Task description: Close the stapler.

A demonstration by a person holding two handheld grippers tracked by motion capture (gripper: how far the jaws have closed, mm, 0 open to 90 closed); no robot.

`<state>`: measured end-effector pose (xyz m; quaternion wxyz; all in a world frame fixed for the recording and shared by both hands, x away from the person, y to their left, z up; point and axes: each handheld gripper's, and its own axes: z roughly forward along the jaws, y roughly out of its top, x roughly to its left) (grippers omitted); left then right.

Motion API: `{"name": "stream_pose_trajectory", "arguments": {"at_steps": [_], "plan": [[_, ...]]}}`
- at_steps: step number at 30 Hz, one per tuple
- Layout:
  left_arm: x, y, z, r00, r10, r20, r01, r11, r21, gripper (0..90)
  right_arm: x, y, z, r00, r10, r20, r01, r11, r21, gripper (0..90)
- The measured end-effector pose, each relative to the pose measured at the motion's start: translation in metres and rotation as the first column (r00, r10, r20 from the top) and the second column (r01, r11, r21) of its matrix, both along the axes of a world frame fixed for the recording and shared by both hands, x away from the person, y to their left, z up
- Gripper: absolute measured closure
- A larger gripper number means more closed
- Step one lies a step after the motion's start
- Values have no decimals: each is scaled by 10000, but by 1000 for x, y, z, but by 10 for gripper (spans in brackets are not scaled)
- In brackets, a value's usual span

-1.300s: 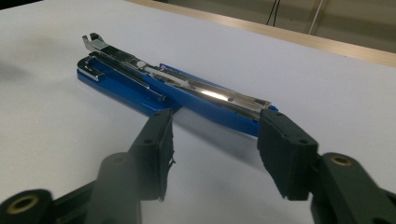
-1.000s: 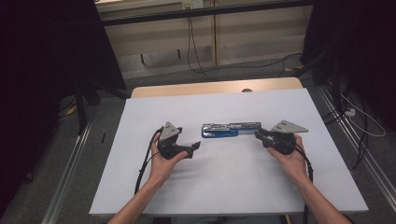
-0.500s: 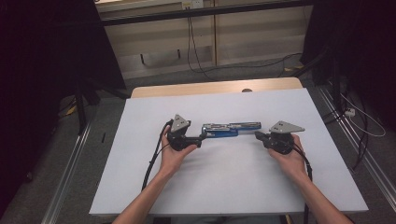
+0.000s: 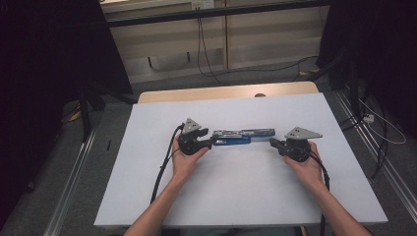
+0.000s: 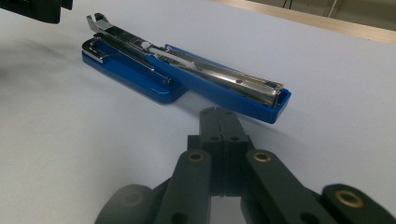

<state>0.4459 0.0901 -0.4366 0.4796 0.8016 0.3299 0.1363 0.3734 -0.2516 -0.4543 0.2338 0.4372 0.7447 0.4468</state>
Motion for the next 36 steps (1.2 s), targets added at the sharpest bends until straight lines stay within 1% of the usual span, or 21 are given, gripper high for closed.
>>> {"name": "stream_pose_trajectory", "arguments": {"at_steps": [2, 4, 7, 9, 12, 14, 17, 18, 19, 20, 21, 22, 23, 25, 26, 27, 29, 33, 36], "plan": [[-1, -3, -1, 9999, -149, 52, 148, 9996, 220, 562, 0, 0, 0, 10000, 14, -2, -14, 10000, -24, 900], [-2, -6, -1, 9996, -281, -9, 281, 9995, 161, 626, 0, 0, 0, 10000, 27, -14, -27, 10000, -25, 900], [-3, -12, -2, 9990, -439, 53, 437, 9983, 374, 712, 0, 1, 0, 9999, 142, -57, -143, 9998, -100, 900], [-3, -14, -2, 9989, -456, 46, 454, 9980, 430, 749, 1, 1, 0, 9998, 162, -73, -163, 9998, -100, 900], [-2, -17, -3, 9991, -429, 70, 424, 9972, 615, 769, 1, 1, 0, 9998, 168, -115, -169, 9998, -59, 900], [-1, -19, -3, 9987, -506, 58, 500, 9959, 755, 818, 1, 1, -1, 9998, 165, -150, -166, 9998, -79, 900], [0, -22, -4, 9985, -539, 82, 530, 9953, 810, 878, 2, 1, -1, 9997, 169, -165, -171, 9998, -77, 900], [1, -23, -4, 9984, -568, 33, 563, 9949, 839, 891, 2, 1, -1, 9997, 169, -169, -170, 9998, -72, 900], [1, -23, -4, 9981, -611, 25, 606, 9941, 895, 900, 2, 1, -1, 9997, 166, -173, -167, 9998, -66, 900], [1, -25, -5, 9981, -610, -82, 615, 9951, 780, 900, 2, 1, -1, 9997, 166, -175, -167, 9998, -61, 900], [1, -26, -5, 9976, -692, -39, 693, 9932, 935, 900, 2, 1, -1, 9997, 164, -174, -165, 9998, -66, 900], [0, -28, -6, 9973, -728, -105, 735, 9928, 944, 900, 2, 1, -1, 9997, 156, -187, -157, 9999, -67, 900], [1, -28, -6, 9970, -768, -82, 772, 9911, 1080, 900, 2, 1, -1, 9997, 155, -211, -156, 9999, -66, 900], [2, -30, -9, 9972, -731, -149, 743, 9909, 1123, 900, 3, 1, -1, 9994, 108, -329, -110, 9999, -67, 900], [3, -30, -10, 9970, -752, -191, 770, 9901, 1174, 900, 5, 1, -1, 9989, 120, -455, -124, 9999, -91, 900], [3, -31, -11, 9967, -752, -304, 783, 9898, 1186, 900, 6, 1, -1, 9985, 106, -545, -113, 9998, -139, 900], [4, -32, -11, 9972, -713, -226, 737, 9881, 1348, 900, 8, 1, -1, 9981, 14, -609, -23, 9999, -142, 900], [5, -32, -11, 9974, -668, -260, 697, 9883, 1359, 900, 13, -2, -1, 9959, -117, -892, 106, 9999, -125, 900], [6, -31, -12, 9984, -527, -209, 550, 9896, 1326, 900, 16, -2, -2, 9948, -130, -1013, 120, 9999, -105, 900]]}}
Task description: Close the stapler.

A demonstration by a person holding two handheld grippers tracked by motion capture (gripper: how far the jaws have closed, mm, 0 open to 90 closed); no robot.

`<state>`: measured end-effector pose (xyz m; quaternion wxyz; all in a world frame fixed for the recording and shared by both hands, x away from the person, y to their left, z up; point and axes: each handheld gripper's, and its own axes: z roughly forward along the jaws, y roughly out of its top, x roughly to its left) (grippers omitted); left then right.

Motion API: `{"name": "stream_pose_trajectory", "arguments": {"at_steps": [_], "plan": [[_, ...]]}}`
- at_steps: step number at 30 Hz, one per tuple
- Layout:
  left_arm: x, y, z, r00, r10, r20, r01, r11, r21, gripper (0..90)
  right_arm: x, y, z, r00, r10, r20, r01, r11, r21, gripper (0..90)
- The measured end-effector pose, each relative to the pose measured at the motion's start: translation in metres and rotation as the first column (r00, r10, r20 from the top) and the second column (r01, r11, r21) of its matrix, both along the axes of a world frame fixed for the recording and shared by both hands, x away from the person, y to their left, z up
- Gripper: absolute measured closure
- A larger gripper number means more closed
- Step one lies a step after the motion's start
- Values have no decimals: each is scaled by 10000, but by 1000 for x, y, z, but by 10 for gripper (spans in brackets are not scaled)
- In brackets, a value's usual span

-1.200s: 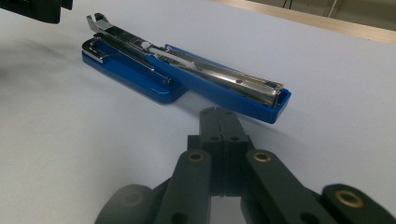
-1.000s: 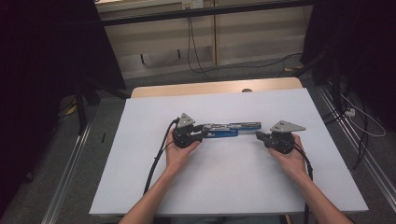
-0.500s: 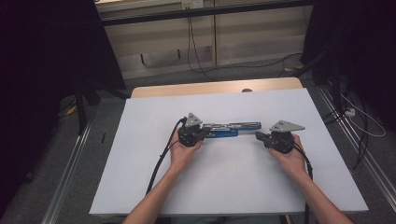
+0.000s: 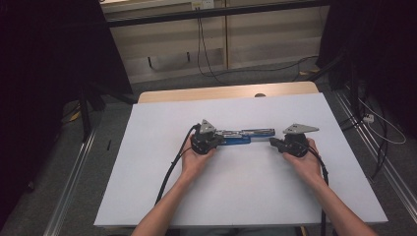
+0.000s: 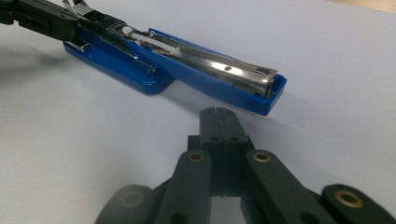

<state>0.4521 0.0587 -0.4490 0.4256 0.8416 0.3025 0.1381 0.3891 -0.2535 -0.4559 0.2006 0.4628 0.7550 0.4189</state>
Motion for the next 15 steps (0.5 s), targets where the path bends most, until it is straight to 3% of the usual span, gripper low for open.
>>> {"name": "stream_pose_trajectory", "arguments": {"at_steps": [5, 7, 12, 15], "plan": [[1, 0, -1, 10000, 4, -60, -4, 10000, -67, 900, 5, 1, 0, 9999, 14, -167, -16, 9999, -121, 900], [2, 0, 0, 10000, -59, -16, 59, 10000, 64, 900, 7, 2, 1, 9996, 45, -284, -56, 9992, -389, 900], [5, 2, 0, 9997, 61, -220, -64, 9999, -160, 900, 14, 10, 8, 9982, 14, -603, -69, 9958, -908, 900], [4, 1, 0, 9999, 100, -120, -101, 9999, -104, 900, 16, 13, 3, 9960, 10, -894, -81, 9969, -785, 900]]}}
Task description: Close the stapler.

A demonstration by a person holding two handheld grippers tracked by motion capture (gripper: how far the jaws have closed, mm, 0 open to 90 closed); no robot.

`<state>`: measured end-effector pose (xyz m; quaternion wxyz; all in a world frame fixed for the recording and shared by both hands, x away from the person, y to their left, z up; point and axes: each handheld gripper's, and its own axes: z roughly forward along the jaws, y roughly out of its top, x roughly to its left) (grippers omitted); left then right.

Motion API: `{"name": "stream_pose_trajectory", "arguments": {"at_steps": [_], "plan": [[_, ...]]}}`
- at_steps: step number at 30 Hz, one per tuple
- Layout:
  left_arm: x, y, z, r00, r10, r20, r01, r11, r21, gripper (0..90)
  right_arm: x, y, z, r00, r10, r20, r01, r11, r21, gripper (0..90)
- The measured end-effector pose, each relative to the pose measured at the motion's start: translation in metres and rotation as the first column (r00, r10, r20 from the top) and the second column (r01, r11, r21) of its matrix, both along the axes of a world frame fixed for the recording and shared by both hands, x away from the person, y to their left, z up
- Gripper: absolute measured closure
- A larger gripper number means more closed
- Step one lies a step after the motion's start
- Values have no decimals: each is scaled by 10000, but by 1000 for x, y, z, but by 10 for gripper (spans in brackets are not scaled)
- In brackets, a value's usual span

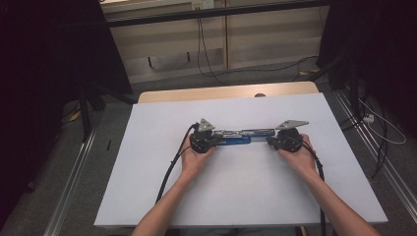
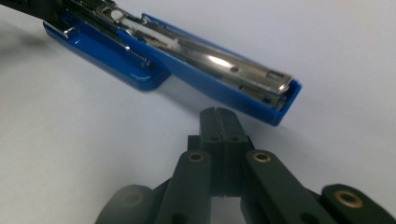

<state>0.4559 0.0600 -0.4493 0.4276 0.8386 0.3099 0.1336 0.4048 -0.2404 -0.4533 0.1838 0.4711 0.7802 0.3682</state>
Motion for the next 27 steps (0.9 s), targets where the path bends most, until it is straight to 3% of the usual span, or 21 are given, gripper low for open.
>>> {"name": "stream_pose_trajectory", "arguments": {"at_steps": [10, 27], "plan": [[0, 1, 0, 9999, -96, 44, 96, 9999, 57, 900, 4, -3, -5, 9993, -309, -231, 313, 9994, 160, 900], [-1, 0, -1, 9997, -132, 209, 130, 9999, 107, 900, 9, -1, -6, 9985, -533, 103, 534, 9985, -82, 900]]}}
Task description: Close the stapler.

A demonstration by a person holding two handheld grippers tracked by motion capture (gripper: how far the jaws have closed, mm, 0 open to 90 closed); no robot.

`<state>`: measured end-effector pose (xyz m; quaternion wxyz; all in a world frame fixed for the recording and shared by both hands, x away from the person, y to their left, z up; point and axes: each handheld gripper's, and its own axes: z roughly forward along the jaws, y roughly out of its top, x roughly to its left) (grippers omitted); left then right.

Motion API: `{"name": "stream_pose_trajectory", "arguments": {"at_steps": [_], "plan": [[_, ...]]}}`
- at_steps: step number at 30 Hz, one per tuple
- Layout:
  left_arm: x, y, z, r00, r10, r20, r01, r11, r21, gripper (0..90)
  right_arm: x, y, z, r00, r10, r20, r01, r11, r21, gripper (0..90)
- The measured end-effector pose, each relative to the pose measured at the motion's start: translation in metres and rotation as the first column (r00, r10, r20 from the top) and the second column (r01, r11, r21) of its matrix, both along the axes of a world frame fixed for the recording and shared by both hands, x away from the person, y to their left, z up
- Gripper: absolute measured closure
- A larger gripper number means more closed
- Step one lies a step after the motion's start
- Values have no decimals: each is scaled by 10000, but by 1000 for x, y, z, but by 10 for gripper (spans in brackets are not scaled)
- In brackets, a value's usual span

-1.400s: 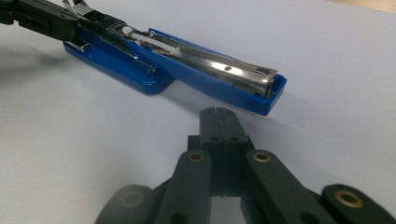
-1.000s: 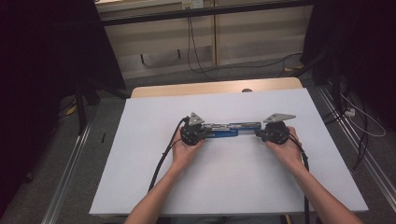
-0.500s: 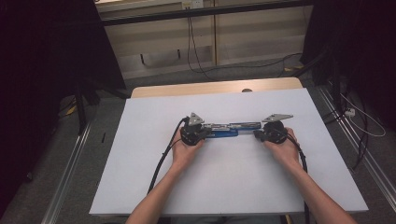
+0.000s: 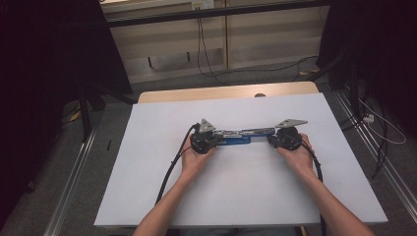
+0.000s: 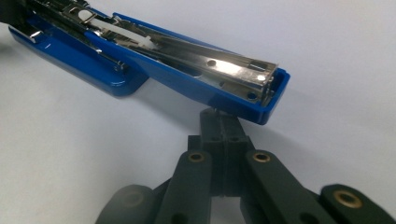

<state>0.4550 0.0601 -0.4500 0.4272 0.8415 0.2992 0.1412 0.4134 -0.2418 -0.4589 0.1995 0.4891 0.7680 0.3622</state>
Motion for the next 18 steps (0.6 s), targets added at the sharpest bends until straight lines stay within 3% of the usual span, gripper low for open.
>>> {"name": "stream_pose_trajectory", "arguments": {"at_steps": [18], "plan": [[-1, 0, -2, 10000, -33, 73, 34, 9998, -174, 900, 0, 0, 3, 9994, 41, 339, -48, 9998, 209, 900]]}}
